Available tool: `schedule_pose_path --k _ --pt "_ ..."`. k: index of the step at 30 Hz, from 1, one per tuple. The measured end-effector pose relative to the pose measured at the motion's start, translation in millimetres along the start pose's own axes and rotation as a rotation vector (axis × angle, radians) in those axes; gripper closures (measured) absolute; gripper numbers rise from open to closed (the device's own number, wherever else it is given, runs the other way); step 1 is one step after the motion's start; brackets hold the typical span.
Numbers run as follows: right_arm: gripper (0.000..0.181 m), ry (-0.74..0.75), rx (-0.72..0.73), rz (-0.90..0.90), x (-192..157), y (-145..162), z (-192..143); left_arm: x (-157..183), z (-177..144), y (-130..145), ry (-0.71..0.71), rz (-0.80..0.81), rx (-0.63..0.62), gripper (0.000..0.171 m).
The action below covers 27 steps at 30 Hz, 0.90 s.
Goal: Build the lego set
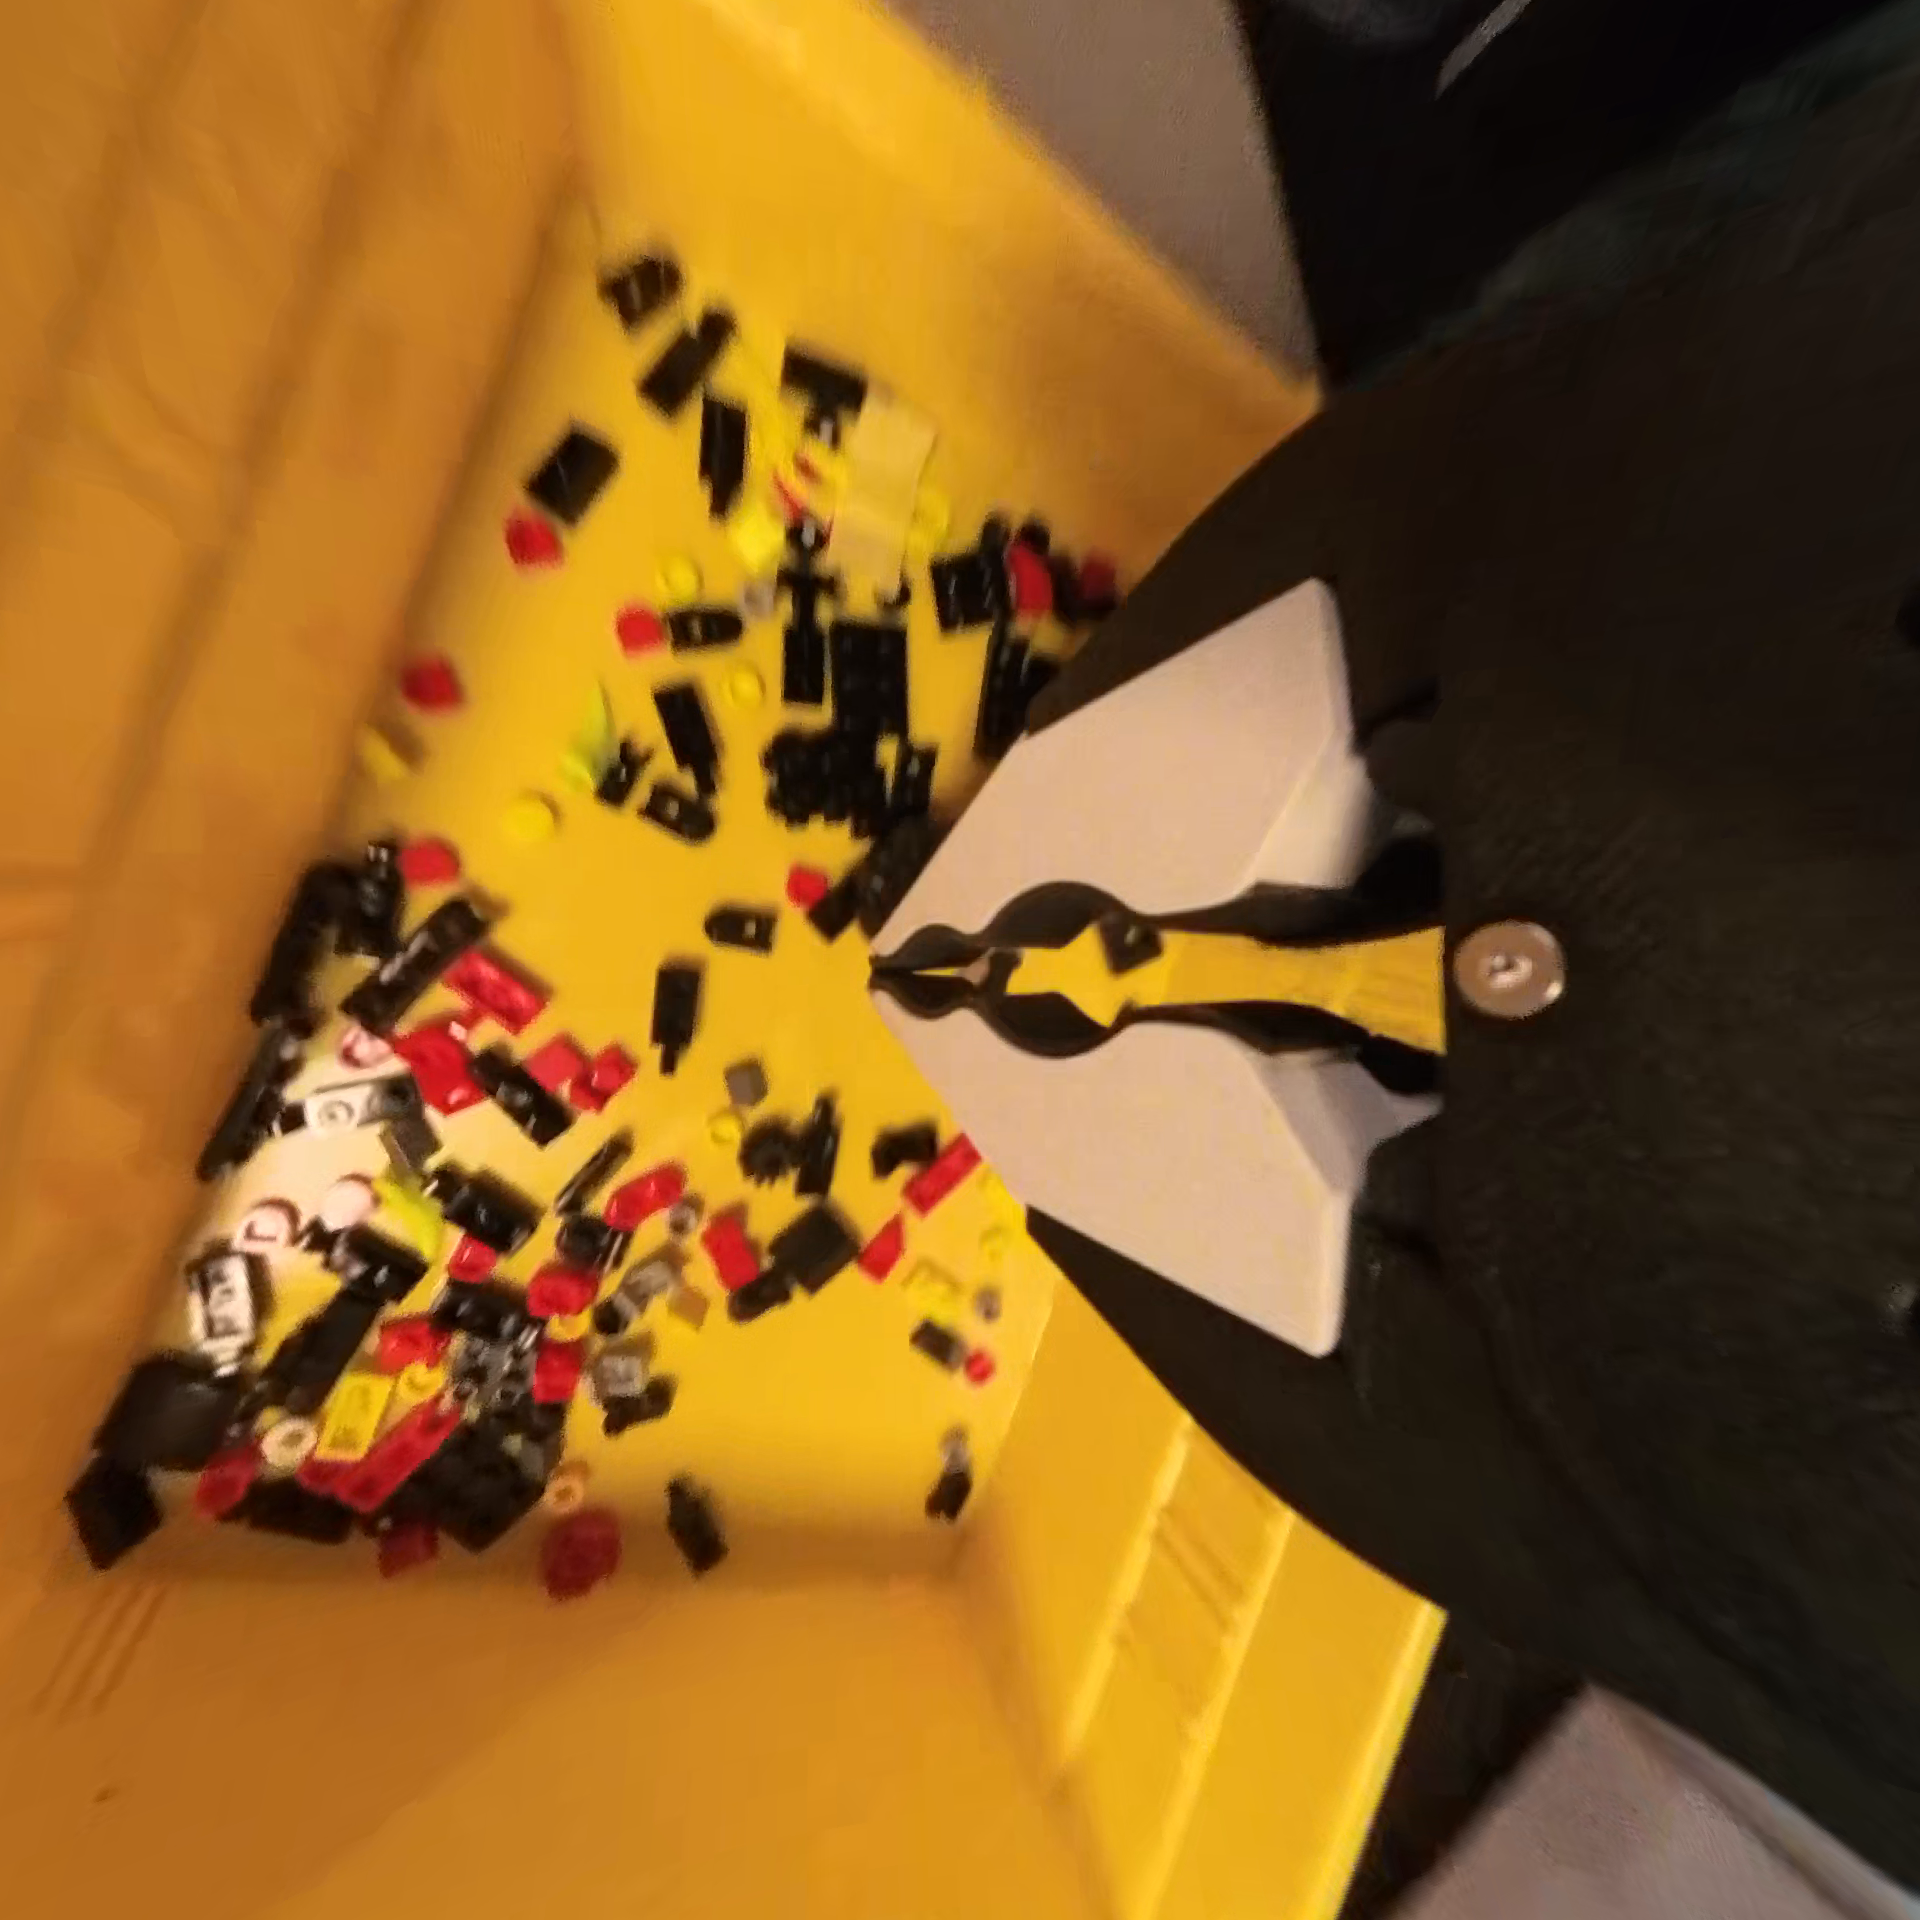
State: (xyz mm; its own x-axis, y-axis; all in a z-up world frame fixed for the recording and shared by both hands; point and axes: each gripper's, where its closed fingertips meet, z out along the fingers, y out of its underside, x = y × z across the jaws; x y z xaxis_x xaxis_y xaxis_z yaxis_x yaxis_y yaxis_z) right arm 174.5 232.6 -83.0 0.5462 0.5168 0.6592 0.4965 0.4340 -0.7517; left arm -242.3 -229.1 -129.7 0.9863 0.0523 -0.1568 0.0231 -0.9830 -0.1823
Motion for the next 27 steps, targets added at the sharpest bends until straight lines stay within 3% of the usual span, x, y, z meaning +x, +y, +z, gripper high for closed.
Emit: schedule_pose_path --k 5,9,18,27 --pt "0.083 -0.002 -0.002 -0.004 -0.6 0.2 0.0 35.7 -11.1 31.4 0.224 -0.201 -0.157 0.171" --pt "0.084 -0.003 -0.001 -0.004 -0.7 0.0 -0.1 31.7 -2.3 36.2 0.194 -0.248 -0.172 0.170" --pt "0.084 -0.008 -0.003 -0.008 -1.7 0.0 -0.1 32.6 9.3 35.0 0.241 -0.356 -0.159 0.146" --pt "0.084 -0.012 -0.005 -0.013 -2.7 0.4 0.3 21.7 17.0 30.6 0.179 -0.352 -0.149 0.149"
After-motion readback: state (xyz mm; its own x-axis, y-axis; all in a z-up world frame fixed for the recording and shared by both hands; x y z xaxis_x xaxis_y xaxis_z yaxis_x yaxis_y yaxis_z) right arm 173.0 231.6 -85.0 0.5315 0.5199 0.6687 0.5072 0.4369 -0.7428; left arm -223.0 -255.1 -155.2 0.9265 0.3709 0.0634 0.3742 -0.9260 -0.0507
